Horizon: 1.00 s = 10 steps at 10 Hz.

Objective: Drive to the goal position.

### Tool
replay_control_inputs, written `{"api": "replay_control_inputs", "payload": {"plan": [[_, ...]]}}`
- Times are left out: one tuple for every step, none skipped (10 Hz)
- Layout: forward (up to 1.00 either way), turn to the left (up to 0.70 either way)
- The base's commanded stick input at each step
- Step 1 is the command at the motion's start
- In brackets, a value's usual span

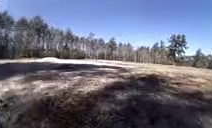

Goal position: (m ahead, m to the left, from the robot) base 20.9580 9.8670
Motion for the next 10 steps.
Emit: {"api": "replay_control_inputs", "payload": {"plan": [[0.5, 0.0], [0.5, 0.0], [0.5, 0.0], [0.5, 0.0], [0.5, 0.0], [0.5, 0.0], [0.5, 0.0], [0.5, 0.0], [0.5, 0.0], [0.5, 0.0]]}}
